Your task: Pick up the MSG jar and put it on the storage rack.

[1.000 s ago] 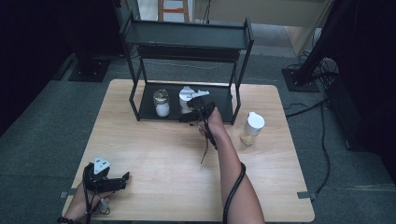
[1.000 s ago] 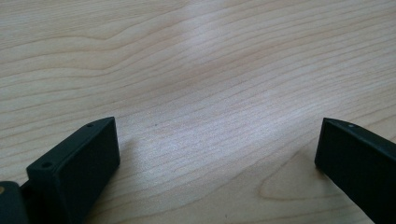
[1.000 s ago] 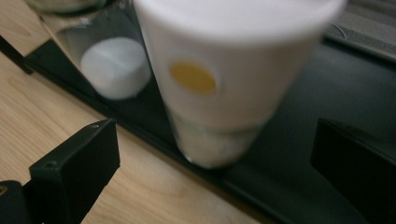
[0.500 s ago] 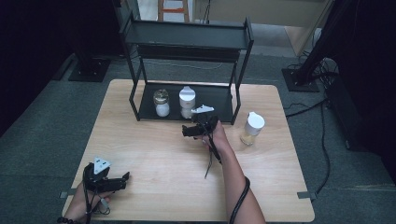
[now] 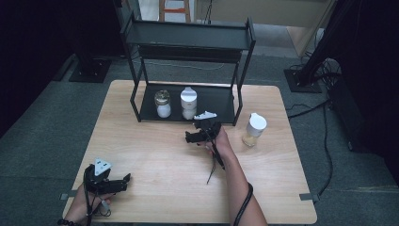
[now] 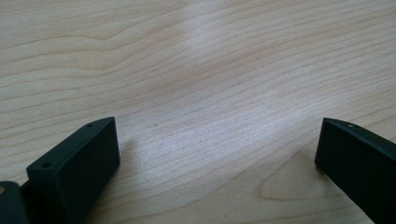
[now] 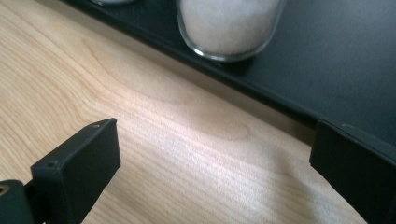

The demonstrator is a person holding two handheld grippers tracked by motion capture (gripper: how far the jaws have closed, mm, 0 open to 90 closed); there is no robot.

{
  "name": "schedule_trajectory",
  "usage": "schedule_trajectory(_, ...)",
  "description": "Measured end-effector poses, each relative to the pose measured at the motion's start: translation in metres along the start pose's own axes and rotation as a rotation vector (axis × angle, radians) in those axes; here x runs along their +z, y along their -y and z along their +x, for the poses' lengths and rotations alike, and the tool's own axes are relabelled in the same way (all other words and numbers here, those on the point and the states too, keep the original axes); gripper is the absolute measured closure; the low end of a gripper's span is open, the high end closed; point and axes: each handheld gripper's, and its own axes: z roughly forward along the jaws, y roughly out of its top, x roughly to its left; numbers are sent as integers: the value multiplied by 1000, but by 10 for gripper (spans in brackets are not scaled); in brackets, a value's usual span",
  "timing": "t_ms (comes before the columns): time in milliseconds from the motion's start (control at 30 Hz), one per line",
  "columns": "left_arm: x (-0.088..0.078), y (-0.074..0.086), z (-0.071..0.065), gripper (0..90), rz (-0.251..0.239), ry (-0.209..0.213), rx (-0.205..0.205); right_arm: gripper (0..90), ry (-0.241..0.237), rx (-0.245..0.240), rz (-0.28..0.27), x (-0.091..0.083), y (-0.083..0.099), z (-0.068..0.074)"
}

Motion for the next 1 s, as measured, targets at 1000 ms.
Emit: schedule_trajectory(1000, 0, 0, -1, 0, -2, -1, -1, 0, 27, 23, 6, -4, 23, 3)
